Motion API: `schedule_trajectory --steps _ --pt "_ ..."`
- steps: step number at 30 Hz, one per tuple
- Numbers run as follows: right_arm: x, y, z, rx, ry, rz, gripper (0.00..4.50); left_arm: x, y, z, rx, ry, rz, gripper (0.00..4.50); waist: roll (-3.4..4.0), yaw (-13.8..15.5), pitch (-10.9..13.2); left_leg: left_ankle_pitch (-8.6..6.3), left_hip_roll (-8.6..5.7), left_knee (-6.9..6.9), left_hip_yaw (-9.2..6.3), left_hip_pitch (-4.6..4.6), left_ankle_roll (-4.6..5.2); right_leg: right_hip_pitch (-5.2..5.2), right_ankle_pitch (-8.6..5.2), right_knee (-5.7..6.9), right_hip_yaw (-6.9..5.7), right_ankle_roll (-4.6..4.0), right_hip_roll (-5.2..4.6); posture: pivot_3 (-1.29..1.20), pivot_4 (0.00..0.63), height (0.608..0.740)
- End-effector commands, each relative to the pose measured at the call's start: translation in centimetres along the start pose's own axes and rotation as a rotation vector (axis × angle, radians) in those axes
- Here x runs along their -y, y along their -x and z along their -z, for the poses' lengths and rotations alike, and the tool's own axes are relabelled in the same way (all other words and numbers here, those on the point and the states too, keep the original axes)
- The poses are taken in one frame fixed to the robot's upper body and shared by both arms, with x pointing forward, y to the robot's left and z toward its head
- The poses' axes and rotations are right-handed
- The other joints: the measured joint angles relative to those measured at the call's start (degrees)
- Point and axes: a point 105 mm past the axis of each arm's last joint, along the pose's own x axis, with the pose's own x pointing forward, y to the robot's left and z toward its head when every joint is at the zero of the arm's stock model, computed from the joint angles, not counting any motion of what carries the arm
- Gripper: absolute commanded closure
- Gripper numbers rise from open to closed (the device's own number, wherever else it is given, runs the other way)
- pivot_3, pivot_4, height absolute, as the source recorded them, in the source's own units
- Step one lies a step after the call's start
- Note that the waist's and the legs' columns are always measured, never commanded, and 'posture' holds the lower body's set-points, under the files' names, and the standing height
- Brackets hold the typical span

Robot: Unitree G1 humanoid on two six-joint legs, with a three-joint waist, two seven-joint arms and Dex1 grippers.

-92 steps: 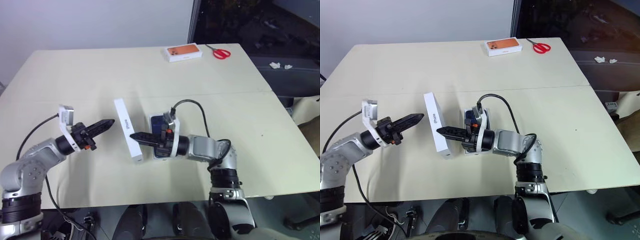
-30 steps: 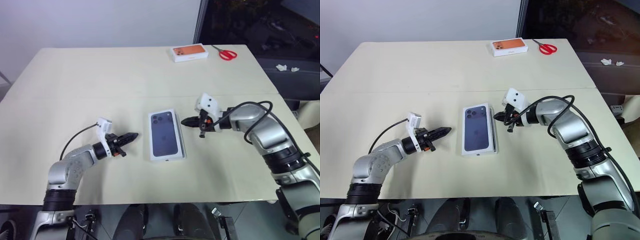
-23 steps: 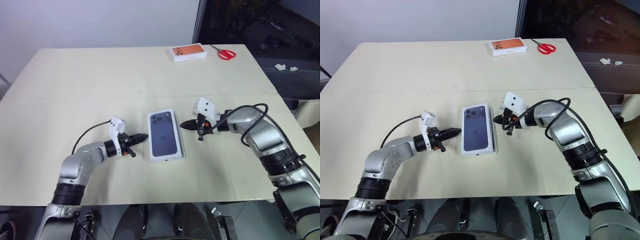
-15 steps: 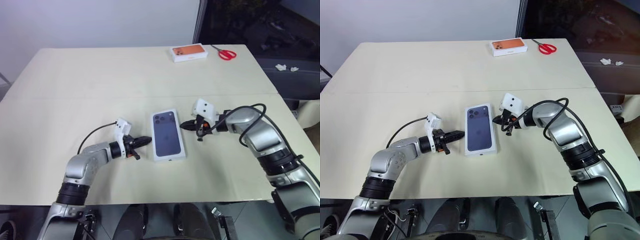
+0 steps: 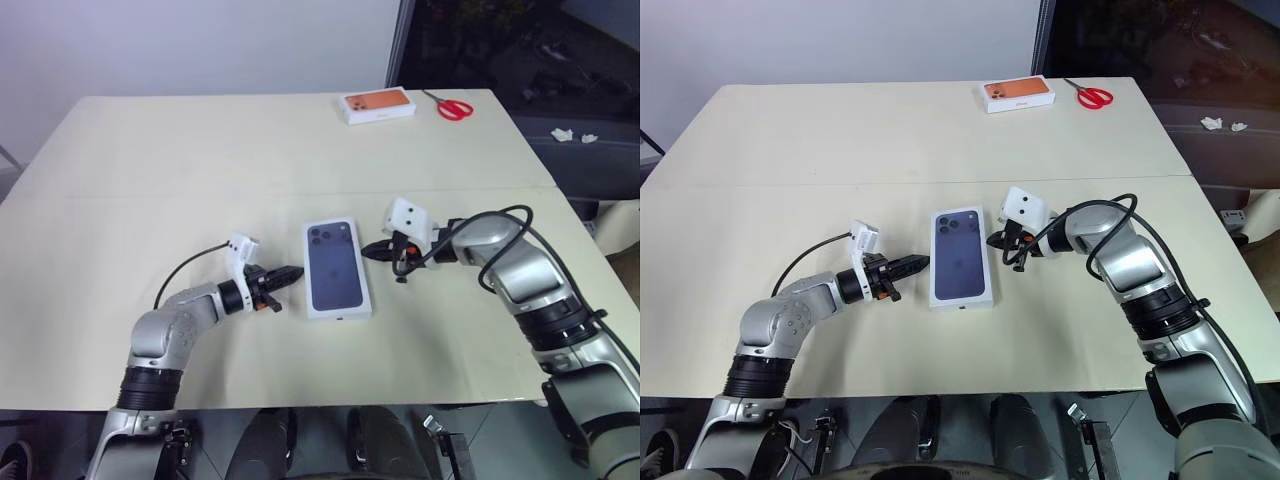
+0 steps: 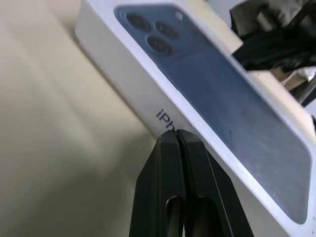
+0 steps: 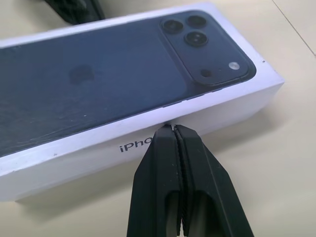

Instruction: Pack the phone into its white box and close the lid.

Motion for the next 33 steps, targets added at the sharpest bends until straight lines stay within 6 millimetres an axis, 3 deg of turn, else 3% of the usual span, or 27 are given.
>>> schedule_trajectory --steps 1,9,21,33 --pt "-1.3 -0.5 -1.2 0.033 0.069 -0.056 4.43 2.2 -0.8 -2.0 0.058 -0.050 0.099 4.44 0.00 0.00 0.00 0.00 0.00 0.00 0.00 0.00 0.00 0.00 0.00 0.00 0.00 0.00 0.00 0.00 0.150 0.740" --pt "-1.4 -0.5 -0.7 0.015 0.074 -0.053 4.43 2.2 -0.7 -0.8 0.013 -0.057 0.095 4.44 0.00 0.00 0.00 0.00 -0.01 0.00 0.00 0.00 -0.01 0.00 0.00 0.02 0.00 0.00 0.00 0.00 0.150 0.740" --pt "-1.5 -0.9 0.0 -0.007 0.095 -0.036 4.43 1.8 -0.9 -0.9 0.022 -0.044 0.084 4.44 0.00 0.04 0.00 0.01 -0.03 0.02 0.00 0.01 -0.01 0.01 0.00 0.03 0.00 0.00 -0.01 0.00 0.150 0.740" --pt "-0.4 0.7 0.1 -0.031 0.097 -0.010 4.43 2.3 -1.6 -0.6 0.021 -0.048 0.102 4.44 0.00 0.13 0.00 0.01 -0.07 0.04 0.00 0.01 -0.02 0.01 0.00 0.06 0.00 0.00 -0.02 0.00 0.150 0.740"
